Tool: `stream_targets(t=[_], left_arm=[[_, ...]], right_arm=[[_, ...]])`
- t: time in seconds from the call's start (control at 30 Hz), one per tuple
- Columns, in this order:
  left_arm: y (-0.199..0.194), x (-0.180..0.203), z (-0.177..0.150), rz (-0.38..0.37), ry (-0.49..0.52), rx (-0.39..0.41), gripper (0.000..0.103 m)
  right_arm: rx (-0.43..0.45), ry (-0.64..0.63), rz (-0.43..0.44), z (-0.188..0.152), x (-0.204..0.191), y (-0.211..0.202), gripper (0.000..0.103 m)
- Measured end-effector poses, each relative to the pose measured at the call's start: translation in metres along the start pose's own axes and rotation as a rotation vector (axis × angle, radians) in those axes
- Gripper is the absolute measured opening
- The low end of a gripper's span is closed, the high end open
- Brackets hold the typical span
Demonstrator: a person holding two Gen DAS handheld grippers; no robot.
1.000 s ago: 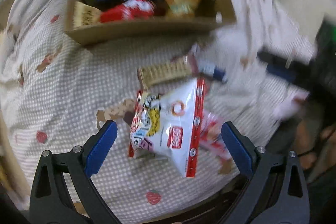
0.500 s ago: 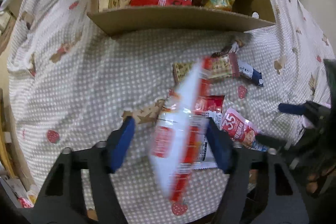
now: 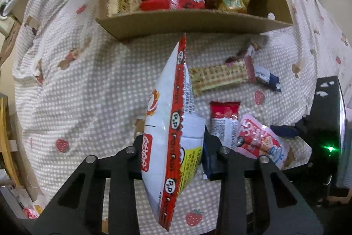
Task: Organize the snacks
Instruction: 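Grasp the pink crab stick bag with the right tool while the left tool lifts the white bag, then carry both held bags over and down into the cardboard box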
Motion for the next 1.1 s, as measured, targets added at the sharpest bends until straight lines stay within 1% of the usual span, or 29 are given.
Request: stream_targets(t=[0.03, 0.1, 0.2, 0.23, 0.27, 0.4, 0.57, 0.7, 0.73, 0.83, 0.9, 1.03, 1.1], left_arm=[[-0.001, -0.002, 0.001, 0.004, 0.001, 0.002, 0.03], [-0.003, -0.001, 0.001, 0.007, 0.008, 0.001, 0.029], [-0.003, -0.002, 0.0, 0.008, 0.005, 0.006, 0.029], [-0.003, 0.001, 0.001, 0.01, -0.001, 0.011, 0.029], [0.002, -0.004, -0.001, 0.013, -0.003, 0.019, 0.029], [-0.01, -0.011, -0.002, 0.034, -0.007, 0.056, 0.029], [-0.025, -0.017, 0.001, 0.038, -0.031, 0.092, 0.029], [-0.031, -0.025, 0.006, 0.032, -0.043, 0.13, 0.029], [-0.035, -0.029, 0.005, 0.033, -0.046, 0.144, 0.029], [-0.046, -0.032, 0.008, 0.045, -0.052, 0.191, 0.029], [-0.05, -0.036, 0.008, 0.056, -0.06, 0.212, 0.029], [-0.058, -0.04, 0.01, 0.051, -0.089, 0.241, 0.029], [-0.067, -0.041, 0.011, 0.049, -0.097, 0.269, 0.029]], right_arm=[[0.002, 0.002, 0.001, 0.0, -0.001, 0.001, 0.069], [0.012, 0.018, 0.003, 0.0, 0.004, -0.002, 0.059], [0.033, 0.047, 0.014, -0.002, 0.018, -0.006, 0.051], [0.043, 0.059, 0.013, -0.001, 0.022, -0.01, 0.05], [0.064, 0.078, 0.009, -0.001, 0.028, -0.015, 0.049], [0.112, 0.173, 0.021, -0.002, 0.058, -0.027, 0.049], [0.194, 0.26, 0.086, 0.001, 0.079, -0.049, 0.049], [0.254, 0.268, 0.126, 0.0, 0.083, -0.067, 0.049], [0.269, 0.266, 0.137, 0.001, 0.089, -0.077, 0.049], [0.329, 0.254, 0.163, 0.002, 0.09, -0.094, 0.049], [0.372, 0.249, 0.18, 0.002, 0.089, -0.107, 0.049], [0.468, 0.243, 0.222, 0.006, 0.088, -0.133, 0.049], [0.521, 0.246, 0.239, 0.005, 0.085, -0.147, 0.049]])
Point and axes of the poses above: each gripper's, at about its wrist camera, not at the fingertips, and y roughly the way its jaws point, x to its right, z to its top, the point moved 9 cm from there along y, roughly the way its jaws point, and after that the axes turned 3 degrees about y, right-handed, at the moved point
